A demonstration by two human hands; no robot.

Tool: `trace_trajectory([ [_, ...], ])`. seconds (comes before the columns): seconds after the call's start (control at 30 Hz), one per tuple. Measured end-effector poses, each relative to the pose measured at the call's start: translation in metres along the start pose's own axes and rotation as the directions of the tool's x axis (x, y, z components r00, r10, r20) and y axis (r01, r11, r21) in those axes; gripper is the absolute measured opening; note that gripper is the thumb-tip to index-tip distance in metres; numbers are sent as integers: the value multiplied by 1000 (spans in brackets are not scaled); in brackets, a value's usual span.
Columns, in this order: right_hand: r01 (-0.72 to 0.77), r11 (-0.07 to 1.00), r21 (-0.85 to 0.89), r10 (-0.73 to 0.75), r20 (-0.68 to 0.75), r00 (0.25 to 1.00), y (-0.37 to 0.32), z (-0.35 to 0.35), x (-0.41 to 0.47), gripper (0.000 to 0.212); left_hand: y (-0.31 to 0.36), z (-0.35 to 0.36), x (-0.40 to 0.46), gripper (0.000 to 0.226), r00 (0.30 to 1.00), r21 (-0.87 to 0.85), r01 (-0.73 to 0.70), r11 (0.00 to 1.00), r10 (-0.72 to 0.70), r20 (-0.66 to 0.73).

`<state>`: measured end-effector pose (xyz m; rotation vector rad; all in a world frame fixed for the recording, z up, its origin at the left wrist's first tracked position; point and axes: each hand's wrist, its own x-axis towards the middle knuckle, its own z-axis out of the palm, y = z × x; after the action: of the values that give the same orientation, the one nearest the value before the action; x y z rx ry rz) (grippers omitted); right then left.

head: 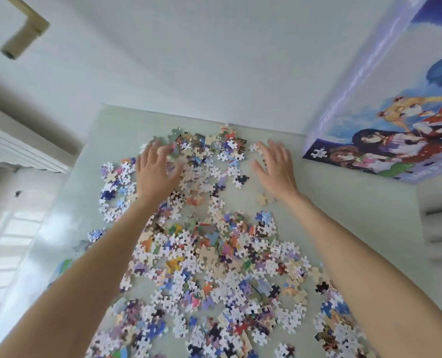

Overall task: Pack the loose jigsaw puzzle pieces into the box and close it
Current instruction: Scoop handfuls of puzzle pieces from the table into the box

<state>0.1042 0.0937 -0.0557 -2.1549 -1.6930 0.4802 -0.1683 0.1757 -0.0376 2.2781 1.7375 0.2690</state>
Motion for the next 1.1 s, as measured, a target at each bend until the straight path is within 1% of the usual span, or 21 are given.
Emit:
trace_trajectory([
  [0.03, -30, 1000, 2, 30, 6, 1000, 0, 6, 5, 52, -9, 4, 11, 59, 997, 6, 77, 997, -77, 16],
  [0.07, -28, 1000, 10, 28, 6, 1000, -2, 12, 13, 53, -17, 9, 22, 63, 991, 8, 125, 992, -125, 39],
  [0.1, -2, 1000, 20, 2, 0, 1000, -8, 15, 21, 53, -22, 14, 31, 66, 988, 16, 138, 990, -138, 61],
  [0.13, 35, 999, 31, -34, -12, 999, -15, 18, 30, 53, -24, 17, 39, 68, 990, 23, 121, 992, -123, 76],
  [0.2, 71, 996, 51, -68, -58, 996, -29, 24, 51, 50, -24, 22, 56, 68, 995, 1, 54, 999, -54, 79],
  [0.27, 34, 997, 64, -25, -139, 990, -40, 28, 67, 45, -18, 23, 70, 66, 995, -34, -29, 999, 32, 96],
  [0.37, -8, 998, 56, 22, -258, 966, -46, 35, 78, 38, -8, 30, 81, 64, 979, 8, -167, 986, 164, 120],
  [0.43, -13, 1000, 15, 17, -273, 962, -49, 38, 80, 39, -5, 33, 82, 62, 963, 12, -233, 972, 228, 145],
  [0.47, 0, 1000, -28, -7, -244, 970, -49, 40, 81, 41, -4, 34, 81, 61, 953, 3, -262, 965, 258, 159],
  [0.53, 86, 992, -92, -96, -111, 989, -51, 44, 78, 45, 2, 36, 72, 61, 933, -18, -318, 948, 316, 171],
  [0.6, 186, 981, -54, -183, 47, 982, -56, 46, 65, 48, 7, 36, 56, 65, 921, -52, -346, 937, 350, 172],
  [0.63, 214, 977, -17, -211, 99, 972, -58, 46, 53, 51, 8, 35, 46, 66, 917, -80, -346, 935, 355, 181],
  [0.7, 245, 969, 32, -247, 158, 956, -61, 41, 19, 54, 9, 30, 18, 69, 904, -138, -345, 928, 369, 217],
  [0.77, 258, 965, 39, -260, 207, 943, -60, 38, -19, 57, 7, 26, -15, 71, 881, -173, -361, 916, 396, 259],
  [0.83, 245, 968, 62, -252, 264, 931, -62, 34, -59, 61, 6, 18, -53, 68, 858, -206, -358, 911, 408, 312],
  [0.9, 233, 969, 78, -245, 308, 919, -66, 28, -94, 61, 7, 11, -87, 63, 850, -222, -341, 914, 400, 343],
  [0.97, 238, 970, 48, -240, 343, 908, -73, 21, -127, 60, 12, 0, -116, 61, 856, -215, -316, 924, 376, 356],
  [1.03, 250, 968, -4, -231, 375, 898, -79, 12, -156, 64, 17, -11, -141, 64, 857, -216, -284, 934, 349, 378],
  [1.1, 256, 966, -43, -218, 400, 890, -82, 6, -179, 71, 19, -15, -163, 75, 831, -230, -245, 942, 326, 451],
])
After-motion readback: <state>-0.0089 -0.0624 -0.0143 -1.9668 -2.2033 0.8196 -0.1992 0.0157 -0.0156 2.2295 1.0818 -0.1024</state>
